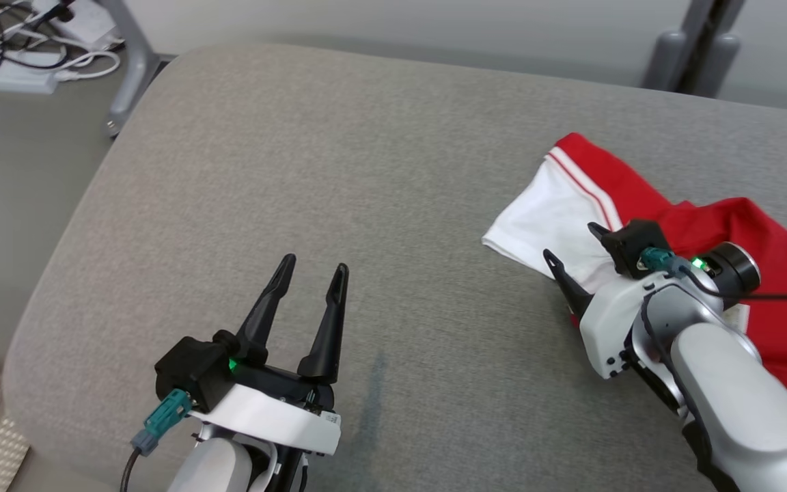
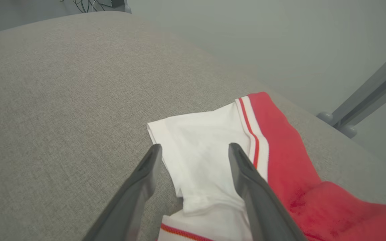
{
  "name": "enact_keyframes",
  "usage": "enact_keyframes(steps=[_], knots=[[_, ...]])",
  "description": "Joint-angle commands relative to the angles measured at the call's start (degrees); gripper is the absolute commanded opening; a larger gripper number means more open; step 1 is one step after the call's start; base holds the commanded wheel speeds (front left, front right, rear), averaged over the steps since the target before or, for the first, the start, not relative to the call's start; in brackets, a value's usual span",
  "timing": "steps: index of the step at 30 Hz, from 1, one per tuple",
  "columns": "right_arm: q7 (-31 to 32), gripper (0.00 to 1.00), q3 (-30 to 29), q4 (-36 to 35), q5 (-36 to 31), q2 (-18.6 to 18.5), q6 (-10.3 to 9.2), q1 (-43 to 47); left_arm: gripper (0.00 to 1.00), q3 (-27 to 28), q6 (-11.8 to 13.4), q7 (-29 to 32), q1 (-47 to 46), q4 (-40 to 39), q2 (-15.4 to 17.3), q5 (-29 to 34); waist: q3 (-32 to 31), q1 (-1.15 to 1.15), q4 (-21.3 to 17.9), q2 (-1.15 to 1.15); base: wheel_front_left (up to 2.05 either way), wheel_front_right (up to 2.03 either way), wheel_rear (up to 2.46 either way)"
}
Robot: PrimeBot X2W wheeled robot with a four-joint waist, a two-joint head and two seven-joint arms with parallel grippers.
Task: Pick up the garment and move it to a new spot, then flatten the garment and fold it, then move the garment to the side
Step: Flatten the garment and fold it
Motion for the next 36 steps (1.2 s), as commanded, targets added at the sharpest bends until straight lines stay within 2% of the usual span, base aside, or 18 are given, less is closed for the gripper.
enact_keyframes(steps=[1,7,16,17,18,19,28,33,36], knots=[[0.54,1.0,0.72,1.79,0.59,-0.5,-0.04,-1.57,1.0,-0.34,0.43,-0.25,-0.95,-0.29,0.16,-0.47,1.67,0.0,2.32,0.0,0.0,0.0,0.0],[3.13,1.0,5.01,10.87,3.39,-2.39,-0.04,-7.71,1.0,-2.67,1.41,-0.25,-2.01,-0.98,0.15,-2.52,3.65,0.0,5.8,0.0,0.0,0.0,0.0],[4.9,1.0,9.42,19.71,7.05,-3.64,-0.04,-11.23,1.0,-4.08,2.09,-0.25,-2.64,-1.22,0.14,-3.37,4.54,0.0,7.33,0.0,0.0,0.0,0.0],[5.07,0.84,9.85,20.56,7.66,-3.68,-0.04,-11.38,1.0,-4.16,2.19,-0.25,-2.69,-1.23,0.13,-3.47,4.6,0.0,7.39,0.0,0.0,0.0,0.0],[4.86,0.14,10.34,21.25,8.03,-3.77,-0.05,-11.68,1.0,-4.19,2.26,-0.25,-2.72,-1.23,0.14,-3.53,4.62,0.0,7.4,0.0,0.0,0.0,0.0],[4.42,0.0,10.82,21.81,8.26,-3.84,-0.06,-11.99,1.0,-4.24,2.34,-0.25,-2.74,-1.2,0.13,-3.56,4.62,0.0,7.37,0.0,0.0,0.0,0.0],[-3.99,0.0,16.3,16.53,15.38,0.14,-0.03,-16.37,1.0,-3.86,1.88,-0.25,-2.7,-0.37,0.14,-2.42,3.02,0.0,5.15,0.0,0.0,0.0,0.0],[-5.47,0.0,20.18,8.5,24.3,2.61,-0.03,-18.78,1.0,-3.91,1.87,-0.25,-2.56,-0.3,0.14,-2.05,1.67,0.0,3.39,0.0,0.0,0.0,0.0],[-5.03,0.0,20.2,3.82,29.82,2.18,-0.03,-20.76,1.0,-4.18,1.82,-0.24,-2.24,-0.23,0.15,-1.84,1.13,0.0,2.72,0.0,0.0,0.0,0.0]])
